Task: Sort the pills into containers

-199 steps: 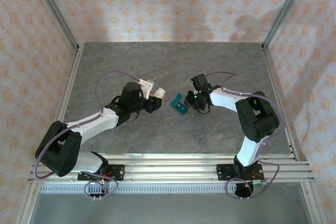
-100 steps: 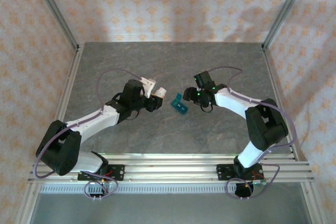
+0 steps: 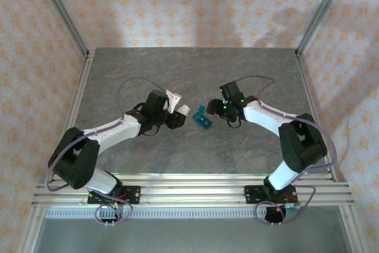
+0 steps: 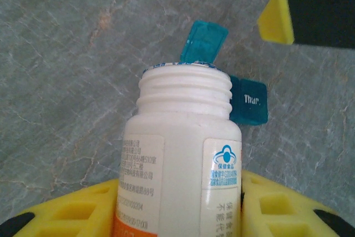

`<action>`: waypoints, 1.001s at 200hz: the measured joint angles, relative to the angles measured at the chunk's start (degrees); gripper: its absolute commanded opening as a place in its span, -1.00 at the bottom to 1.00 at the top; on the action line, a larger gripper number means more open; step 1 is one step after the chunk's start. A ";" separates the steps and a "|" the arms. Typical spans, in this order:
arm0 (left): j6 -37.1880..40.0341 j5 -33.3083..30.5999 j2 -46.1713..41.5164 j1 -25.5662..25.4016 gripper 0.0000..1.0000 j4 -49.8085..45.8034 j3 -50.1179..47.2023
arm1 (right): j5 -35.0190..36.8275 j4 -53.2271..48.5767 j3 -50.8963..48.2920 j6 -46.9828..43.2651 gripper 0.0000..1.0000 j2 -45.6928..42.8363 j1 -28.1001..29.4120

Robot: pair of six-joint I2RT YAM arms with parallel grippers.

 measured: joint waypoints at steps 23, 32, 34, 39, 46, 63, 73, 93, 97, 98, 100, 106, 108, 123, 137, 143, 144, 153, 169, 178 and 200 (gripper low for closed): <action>0.09 0.00 1.95 -0.37 -1.00 -1.29 1.57 | 0.00 0.00 0.00 -1.03 0.49 -0.57 0.00; 0.28 0.00 2.71 -0.37 -1.00 -1.44 2.16 | 0.00 0.00 -0.04 -1.38 0.49 -0.59 0.00; 0.37 0.00 2.91 -0.37 -1.00 -1.53 2.34 | 0.00 0.00 -0.09 -1.53 0.49 -0.59 0.00; 0.44 0.00 3.34 -0.37 -1.00 -1.73 2.67 | 0.00 0.00 -0.20 -1.77 0.49 -0.59 0.00; 0.68 0.00 3.96 -0.37 -1.00 -2.12 3.23 | 0.02 0.00 -0.39 -2.16 0.49 -0.66 0.00; 1.25 0.02 5.55 -0.37 -1.00 -2.95 4.59 | 0.00 -0.02 -0.92 -3.13 0.49 -0.85 0.00; 1.51 0.02 6.51 -0.61 -1.00 -3.52 5.49 | 0.00 -0.11 -1.09 -3.52 0.49 -0.94 0.00; 1.95 0.09 8.17 -1.14 -1.00 -4.74 7.04 | -0.04 -0.24 -1.25 -4.26 0.49 -0.94 0.00; 1.97 0.09 8.44 -1.27 -1.00 -4.98 7.30 | -0.07 -0.24 -1.27 -4.28 0.48 -0.94 0.00; 1.99 0.09 8.48 -1.31 -1.00 -5.07 7.34 | -0.07 -0.24 -1.27 -4.31 0.49 -0.94 0.00; 1.99 0.09 8.57 -1.42 -1.00 -5.16 7.50 | -0.09 -0.24 -1.27 -4.31 0.49 -0.94 0.00; 2.19 0.11 8.83 -1.49 -1.00 -5.64 7.87 | -0.20 -0.22 -1.31 -4.42 0.48 -0.94 0.00; 2.23 0.11 8.92 -1.51 -1.00 -5.86 8.07 | -0.24 -0.22 -1.31 -4.50 0.49 -0.94 0.00; 2.93 0.20 9.53 -1.79 -1.00 -7.15 9.29 | -0.31 -0.22 -1.33 -4.70 0.48 -0.85 0.00; 3.41 0.24 9.90 -1.88 -1.00 -8.44 10.40 | -0.48 -0.22 -1.33 -4.72 0.48 -0.70 0.00; 3.69 0.26 10.12 -1.88 -1.00 -9.09 10.97 | -0.50 -0.22 -1.33 -4.74 0.47 -0.59 0.00; 3.74 0.26 10.14 -1.88 -1.00 -9.20 11.02 | -0.50 -0.22 -1.33 -4.74 0.47 -0.55 0.00; 4.31 0.24 10.49 -1.88 -1.00 -10.29 11.89 | -0.57 -0.22 -1.33 -4.74 0.47 -0.39 0.00; 5.05 0.24 11.30 -2.08 -1.00 -12.22 13.49 | -0.68 -0.22 -1.40 -4.76 0.46 0.07 0.00; 5.64 0.26 11.80 -2.21 -1.00 -13.46 14.40 | -0.68 -0.24 -1.49 -4.90 0.46 0.31 0.00; 6.71 0.26 12.79 -2.62 -1.00 -16.28 16.15 | -0.68 -0.24 -1.99 -4.94 0.46 0.44 0.00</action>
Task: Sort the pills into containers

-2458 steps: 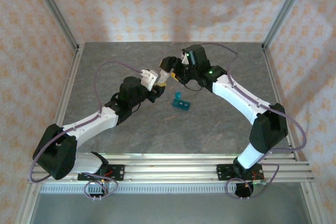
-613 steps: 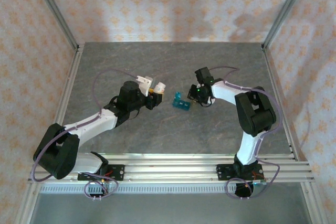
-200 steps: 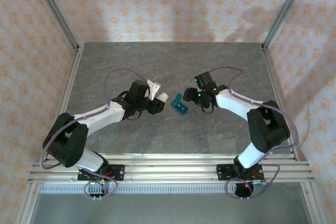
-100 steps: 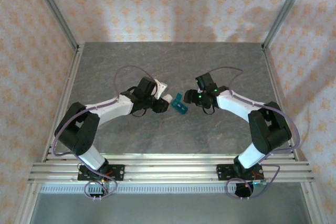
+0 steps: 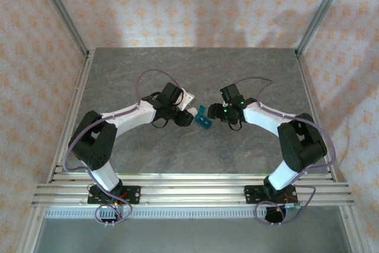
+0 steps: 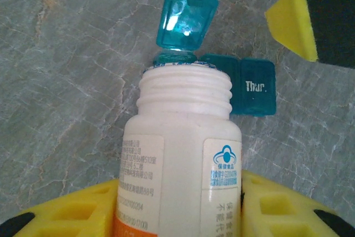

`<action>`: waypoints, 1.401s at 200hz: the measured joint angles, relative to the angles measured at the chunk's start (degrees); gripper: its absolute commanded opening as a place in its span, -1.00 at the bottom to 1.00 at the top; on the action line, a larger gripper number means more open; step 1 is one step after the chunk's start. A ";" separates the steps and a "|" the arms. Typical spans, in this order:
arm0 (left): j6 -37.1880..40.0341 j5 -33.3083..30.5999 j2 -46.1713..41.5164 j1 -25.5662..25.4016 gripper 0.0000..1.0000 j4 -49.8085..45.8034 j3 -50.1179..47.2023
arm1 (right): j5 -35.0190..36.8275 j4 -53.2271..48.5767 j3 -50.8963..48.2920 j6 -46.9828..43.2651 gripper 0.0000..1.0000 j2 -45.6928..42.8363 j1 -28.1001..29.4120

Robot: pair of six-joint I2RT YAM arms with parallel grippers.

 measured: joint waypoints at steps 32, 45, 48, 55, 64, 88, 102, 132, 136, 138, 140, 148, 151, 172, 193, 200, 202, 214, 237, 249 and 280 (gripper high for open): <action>1.29 0.02 1.88 -0.37 -1.00 -3.63 2.64 | -0.02 -0.20 -0.28 0.02 0.46 0.28 0.00; 1.95 0.02 2.69 -0.37 -1.00 -5.14 3.85 | 0.00 -0.20 -0.28 0.02 0.46 0.48 0.00; 2.08 0.00 2.86 -0.37 -1.00 -5.53 4.11 | -0.02 -0.20 -0.28 0.00 0.46 0.52 0.00; 2.36 0.00 3.21 -0.37 -1.00 -6.16 4.68 | -0.02 -0.20 -0.28 0.00 0.46 0.63 0.00; 2.56 0.00 3.65 -0.39 -1.00 -7.08 5.40 | -0.02 -0.20 -0.28 0.00 0.46 0.74 0.00; 3.30 -0.04 4.57 -0.57 -1.00 -9.35 7.30 | -0.02 -0.20 -0.31 -0.02 0.46 0.85 0.00; 3.80 -0.04 5.18 -0.79 -1.00 -10.58 8.33 | -0.02 -0.20 -0.46 -0.20 0.46 0.85 0.00; 4.35 -0.07 6.25 -1.18 -1.00 -12.87 9.84 | -0.83 -0.20 -0.68 -0.52 0.46 0.85 0.00; 4.46 -0.11 6.36 -1.18 -1.00 -13.25 10.01 | -1.01 -0.20 -0.70 -0.61 0.46 0.85 0.00; 4.50 -0.11 6.43 -1.18 -1.00 -13.33 10.08 | -1.14 -0.20 -0.70 -0.63 0.46 0.85 0.00; 4.52 -0.13 6.45 -1.18 -1.00 -13.51 10.14 | -1.25 -0.20 -0.72 -0.68 0.46 0.85 0.00; 4.72 -0.26 6.69 -1.18 -1.00 -14.03 10.49 | -1.62 -0.20 -0.74 -0.81 0.46 0.87 0.00; 4.83 -0.26 6.75 -1.18 -1.00 -14.14 10.60 | -1.77 -0.20 -0.76 -0.85 0.46 0.87 0.02; 5.16 -0.50 6.93 -1.18 -1.00 -15.21 11.02 | -2.80 -0.20 -0.76 -1.29 0.45 0.98 0.09; 5.33 -0.70 7.30 -1.18 -1.00 -16.52 12.11 | -3.23 -0.22 -0.76 -1.84 0.45 1.57 0.44; 5.33 -0.90 7.56 -1.18 -1.00 -16.87 12.61 | -3.32 -0.22 -0.76 -2.01 0.45 1.84 0.57; 5.35 -0.96 7.58 -1.18 -1.00 -16.92 12.70 | -3.37 -0.24 -0.76 -2.08 0.45 1.92 0.59; 5.38 -1.40 7.91 -1.29 -1.00 -17.38 13.35 | -3.48 -0.39 -0.76 -2.21 0.45 2.25 0.76; 5.40 -1.60 8.13 -1.40 -1.00 -18.45 14.27 | -3.48 -0.81 -0.76 -2.40 0.45 2.49 0.92; 5.55 -1.70 8.41 -1.51 -1.00 -18.86 14.93 | -3.45 -0.90 -0.76 -2.62 0.45 2.49 0.92; 5.81 -2.01 9.62 -1.51 -1.00 -20.15 16.24 | -3.32 -1.38 -0.76 -3.04 0.45 2.51 0.98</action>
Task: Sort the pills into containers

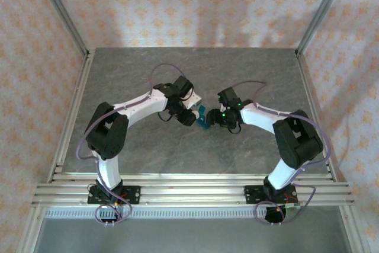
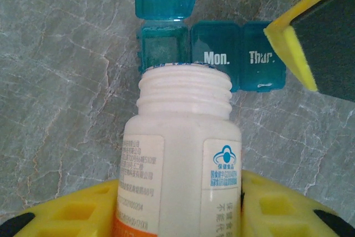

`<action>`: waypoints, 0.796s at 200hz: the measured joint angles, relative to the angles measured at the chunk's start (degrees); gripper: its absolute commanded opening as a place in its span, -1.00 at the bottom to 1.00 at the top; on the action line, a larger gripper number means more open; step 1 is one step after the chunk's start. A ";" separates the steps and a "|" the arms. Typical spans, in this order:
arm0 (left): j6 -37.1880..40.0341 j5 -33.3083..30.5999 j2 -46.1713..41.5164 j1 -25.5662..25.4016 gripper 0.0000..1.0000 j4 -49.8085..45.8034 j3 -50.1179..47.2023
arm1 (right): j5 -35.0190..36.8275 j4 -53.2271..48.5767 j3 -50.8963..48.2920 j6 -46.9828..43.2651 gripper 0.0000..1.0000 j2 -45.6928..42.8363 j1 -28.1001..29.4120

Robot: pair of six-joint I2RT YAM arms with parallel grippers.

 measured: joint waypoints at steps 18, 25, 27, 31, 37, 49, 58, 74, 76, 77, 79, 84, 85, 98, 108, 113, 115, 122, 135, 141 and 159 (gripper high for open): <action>0.20 -0.22 0.72 0.00 -1.00 -0.98 0.74 | 0.35 -0.33 0.00 -0.39 0.45 0.00 0.17; 0.42 -0.26 0.98 0.00 -1.00 -1.27 1.14 | 0.39 -0.46 0.00 -0.46 0.45 0.00 0.20; 0.42 -0.28 1.03 0.00 -1.00 -1.31 1.20 | 0.42 -0.50 0.00 -0.55 0.45 0.00 0.20; 0.57 -0.44 1.14 0.00 -1.00 -1.44 1.40 | 0.48 -0.52 0.00 -0.57 0.45 0.00 0.20; 0.63 -0.61 1.27 0.00 -1.00 -1.66 1.68 | 0.52 -0.59 0.00 -0.61 0.45 0.00 0.20; 0.87 -0.85 1.42 0.00 -1.00 -2.12 2.25 | 0.61 -0.72 0.00 -0.70 0.45 0.00 0.20; 1.01 -1.03 1.49 0.00 -1.00 -2.62 2.80 | 0.81 -0.85 0.00 -0.79 0.45 0.00 0.22; 1.03 -1.25 1.79 -0.04 -1.00 -3.48 3.85 | 0.98 -1.01 0.00 -0.81 0.45 0.04 0.31; 1.03 -1.27 1.84 -0.09 -1.00 -3.61 4.02 | 0.98 -1.01 0.00 -0.79 0.45 0.04 0.31; 1.03 -1.29 1.88 -0.11 -1.00 -3.63 4.07 | 0.98 -0.98 0.00 -0.81 0.45 0.07 0.31; 1.03 -1.42 2.01 -0.11 -1.00 -3.72 4.24 | 1.01 -0.98 0.00 -0.79 0.45 0.07 0.31; 1.03 -1.53 2.29 -0.26 -1.00 -4.00 4.66 | 1.01 -0.98 0.00 -0.79 0.45 0.07 0.31; 1.03 -1.57 2.36 -0.26 -1.00 -4.02 4.70 | 1.01 -1.01 0.00 -0.81 0.45 0.07 0.31; 1.05 -2.08 3.17 -0.66 -1.00 -4.68 5.49 | 1.05 -0.98 0.00 -0.81 0.45 0.11 0.31; 1.07 -2.45 3.80 -0.81 -1.00 -5.27 5.95 | 1.07 -0.98 0.00 -0.79 0.45 0.17 0.31; 1.05 -2.58 4.02 -1.01 -1.00 -5.42 6.08 | 1.09 -0.98 0.00 -0.79 0.45 0.17 0.31; 1.05 -2.62 4.11 -1.07 -1.00 -5.53 6.12 | 1.11 -0.98 0.00 -0.79 0.45 0.17 0.31; 1.07 -2.78 4.44 -1.11 -1.00 -5.92 6.32 | 1.16 -0.98 0.00 -0.81 0.45 0.17 0.31; 1.07 -3.17 4.83 -1.31 -1.00 -6.60 6.69 | 1.18 -0.98 0.00 -0.79 0.45 0.22 0.31; 1.07 -3.41 4.92 -1.38 -1.00 -6.97 6.82 | 1.18 -0.98 0.02 -0.79 0.45 0.26 0.31; 1.07 -4.11 5.18 -1.42 -1.00 -8.00 7.69 | 1.18 -0.98 0.02 -0.79 0.45 0.26 0.31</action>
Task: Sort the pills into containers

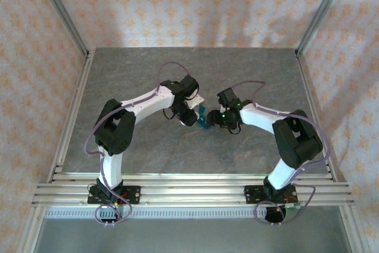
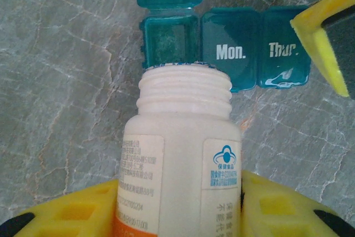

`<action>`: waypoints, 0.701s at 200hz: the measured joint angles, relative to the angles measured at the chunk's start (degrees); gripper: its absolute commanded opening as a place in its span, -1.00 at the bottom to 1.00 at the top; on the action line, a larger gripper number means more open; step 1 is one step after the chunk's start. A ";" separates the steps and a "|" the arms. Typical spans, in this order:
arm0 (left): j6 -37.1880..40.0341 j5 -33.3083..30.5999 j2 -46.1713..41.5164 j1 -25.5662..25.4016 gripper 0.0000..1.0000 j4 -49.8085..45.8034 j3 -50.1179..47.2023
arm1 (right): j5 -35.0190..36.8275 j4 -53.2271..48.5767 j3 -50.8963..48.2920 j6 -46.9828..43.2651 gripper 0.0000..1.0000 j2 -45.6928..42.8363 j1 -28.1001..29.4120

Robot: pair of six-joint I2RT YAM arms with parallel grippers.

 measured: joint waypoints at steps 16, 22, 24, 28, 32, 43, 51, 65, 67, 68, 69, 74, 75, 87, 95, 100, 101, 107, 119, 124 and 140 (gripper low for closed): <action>0.02 -0.46 0.42 -0.07 -1.00 -0.37 0.92 | 0.00 0.00 0.00 0.00 0.45 0.00 0.00; 0.02 -0.61 0.55 -0.07 -1.00 -0.44 1.18 | 0.00 0.00 0.02 0.00 0.45 0.02 0.00; 0.04 -0.63 0.61 -0.07 -1.00 -0.46 1.25 | -0.02 0.00 0.02 -0.02 0.45 0.02 0.00; 0.13 -0.81 0.63 -0.07 -1.00 -0.57 1.40 | -0.02 0.02 0.02 0.00 0.44 0.04 0.00; 0.17 -0.96 0.74 -0.07 -1.00 -0.72 1.53 | -0.02 0.02 0.02 0.00 0.45 0.09 0.00; 0.37 -1.27 0.92 -0.07 -1.00 -1.03 1.95 | -0.04 0.04 0.04 0.00 0.45 0.22 0.00; 0.39 -1.44 1.09 -0.07 -1.00 -1.36 2.32 | -0.09 0.09 0.04 0.00 0.45 0.24 0.00; 0.42 -1.49 1.49 -0.07 -1.00 -1.84 3.02 | -0.13 0.09 0.07 0.00 0.45 0.26 0.00; 0.42 -1.49 1.55 -0.07 -1.00 -1.86 3.10 | -0.17 0.09 0.09 0.00 0.45 0.26 0.00; 0.42 -1.51 1.60 -0.07 -1.00 -1.90 3.17 | -0.17 0.09 0.09 0.00 0.45 0.28 0.00; 0.42 -1.53 1.60 -0.07 -1.00 -1.92 3.21 | -0.20 0.09 0.11 0.00 0.45 0.28 0.00; 0.42 -1.60 1.81 -0.07 -1.00 -2.23 3.56 | -0.22 0.09 0.15 0.00 0.45 0.33 0.00; 0.42 -1.62 1.84 -0.07 -1.00 -2.25 3.61 | -0.22 0.09 0.15 0.00 0.45 0.33 0.00; 0.44 -1.64 2.32 -0.07 -1.00 -2.84 4.48 | -0.24 0.07 0.20 0.00 0.44 0.37 0.00; 0.46 -1.66 2.69 -0.07 -1.00 -3.13 5.03 | -0.24 0.07 0.22 0.00 0.45 0.37 0.00; 0.61 -1.66 2.97 -0.07 -1.00 -3.39 5.40 | -0.24 0.07 0.24 0.00 0.45 0.39 0.00; 0.61 -1.66 3.04 -0.07 -1.00 -3.45 5.46 | -0.24 0.07 0.24 0.00 0.45 0.39 0.00; 0.79 -1.66 3.37 -0.07 -1.00 -3.67 5.92 | -0.24 0.04 0.26 0.00 0.45 0.39 0.00; 1.03 -1.68 3.98 -0.15 -1.00 -4.13 6.67 | -0.24 0.07 0.26 0.00 0.45 0.39 0.00; 1.11 -1.68 4.17 -0.20 -1.00 -4.35 6.99 | -0.24 0.07 0.26 0.00 0.45 0.42 0.00; 1.38 -1.86 4.72 -0.52 -1.00 -4.96 7.65 | -0.24 0.07 0.26 0.00 0.45 0.44 0.00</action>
